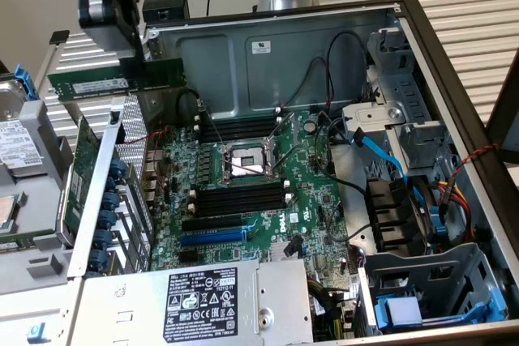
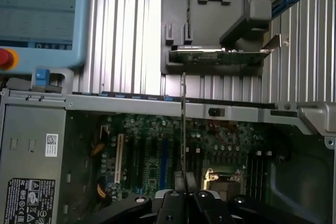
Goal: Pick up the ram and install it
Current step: 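Pick up the ram and move it above insertion slot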
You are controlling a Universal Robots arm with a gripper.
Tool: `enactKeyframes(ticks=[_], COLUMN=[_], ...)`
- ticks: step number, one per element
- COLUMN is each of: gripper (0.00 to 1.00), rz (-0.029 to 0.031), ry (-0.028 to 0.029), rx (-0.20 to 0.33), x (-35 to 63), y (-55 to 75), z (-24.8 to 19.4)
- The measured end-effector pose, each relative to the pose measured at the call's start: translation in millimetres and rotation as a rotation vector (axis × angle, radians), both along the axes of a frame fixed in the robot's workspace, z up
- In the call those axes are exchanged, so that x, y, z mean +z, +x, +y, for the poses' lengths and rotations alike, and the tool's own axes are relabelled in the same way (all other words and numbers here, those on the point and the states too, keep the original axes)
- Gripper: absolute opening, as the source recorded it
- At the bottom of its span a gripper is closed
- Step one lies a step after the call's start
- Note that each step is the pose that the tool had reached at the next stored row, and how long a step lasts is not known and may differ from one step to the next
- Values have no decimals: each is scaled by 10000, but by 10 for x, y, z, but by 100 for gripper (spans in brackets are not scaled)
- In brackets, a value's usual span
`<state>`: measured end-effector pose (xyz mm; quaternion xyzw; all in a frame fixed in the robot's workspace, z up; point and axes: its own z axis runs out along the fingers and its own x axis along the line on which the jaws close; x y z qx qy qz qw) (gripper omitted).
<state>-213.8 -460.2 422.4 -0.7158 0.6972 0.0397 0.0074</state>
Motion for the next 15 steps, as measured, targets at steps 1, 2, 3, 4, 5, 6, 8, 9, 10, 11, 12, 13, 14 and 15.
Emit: enactKeyframes(ticks=[1,2,3,4,5,6,8,9,10,11,12,13,14,15], gripper=[12,12,12,12,12,12,12,12,12,12,12,12,12,12], rz=[2,3,4,3,3,4,4,5,5,5,8,10,12,13], ry=[-1,-1,-1,0,1,0,-1,-1,-1,0,-1,-1,0,0], rx=[1,1,1,0,0,1,0,0,1,0,1,1,0,1], x=[-1,-3,-5,-8,-11,-14,-20,-25,-30,-38,-45,-53,-67,-85], y=[45,88,133,179,220,261,341,377,412,444,477,514,559,599], z=[5,10,15,20,25,29,41,50,64,88,110,130,146,167])
